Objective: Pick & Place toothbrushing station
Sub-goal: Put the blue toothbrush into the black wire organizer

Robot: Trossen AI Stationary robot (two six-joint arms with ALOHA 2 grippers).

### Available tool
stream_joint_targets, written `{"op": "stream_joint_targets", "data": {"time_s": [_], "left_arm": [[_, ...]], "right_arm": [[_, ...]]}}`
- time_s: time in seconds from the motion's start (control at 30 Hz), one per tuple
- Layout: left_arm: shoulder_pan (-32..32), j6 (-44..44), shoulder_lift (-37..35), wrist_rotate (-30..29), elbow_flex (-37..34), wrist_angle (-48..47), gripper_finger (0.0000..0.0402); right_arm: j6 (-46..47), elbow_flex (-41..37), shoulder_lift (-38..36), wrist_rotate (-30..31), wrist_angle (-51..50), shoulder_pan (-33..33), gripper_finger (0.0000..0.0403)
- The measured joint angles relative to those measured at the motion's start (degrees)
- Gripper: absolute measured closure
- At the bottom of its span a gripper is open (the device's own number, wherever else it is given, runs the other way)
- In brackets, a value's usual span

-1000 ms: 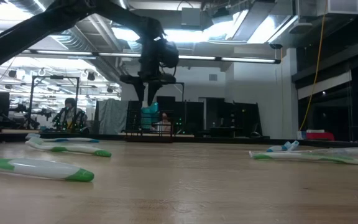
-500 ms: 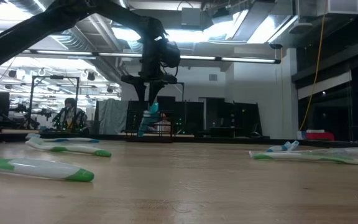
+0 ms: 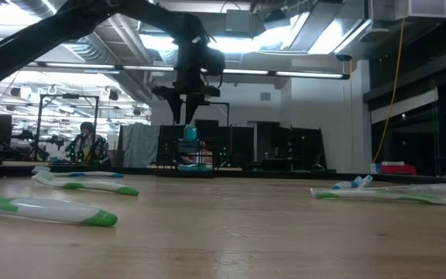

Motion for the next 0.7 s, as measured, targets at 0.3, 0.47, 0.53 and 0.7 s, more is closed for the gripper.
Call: {"op": "stream_joint_targets", "data": {"time_s": [0.3, 0.47, 0.53, 0.7], "left_arm": [[-2.92, 4.03, -9.59, -10.04, 0.14, -1.94, 0.0271], [-6.45, 4.00, -21.91, -12.27, -6.46, -1.89, 0.0280], [-9.34, 2.67, -27.60, -13.17, -11.83, -1.93, 0.0284], [-17.41, -17.26, -39.55, -13.43, -32.78, -1.89, 0.0299]], "right_arm": [[-0.98, 0.00, -0.43, 1.57, -0.55, 0.72, 0.0175], [-0.98, 0.09, -0.81, 4.43, -0.85, 3.42, 0.0175], [-0.57, 0.09, -0.70, 5.35, -1.26, 4.12, 0.0175], [1.53, 0.09, -0.64, 8.25, -1.68, 4.87, 0.0175]]}}
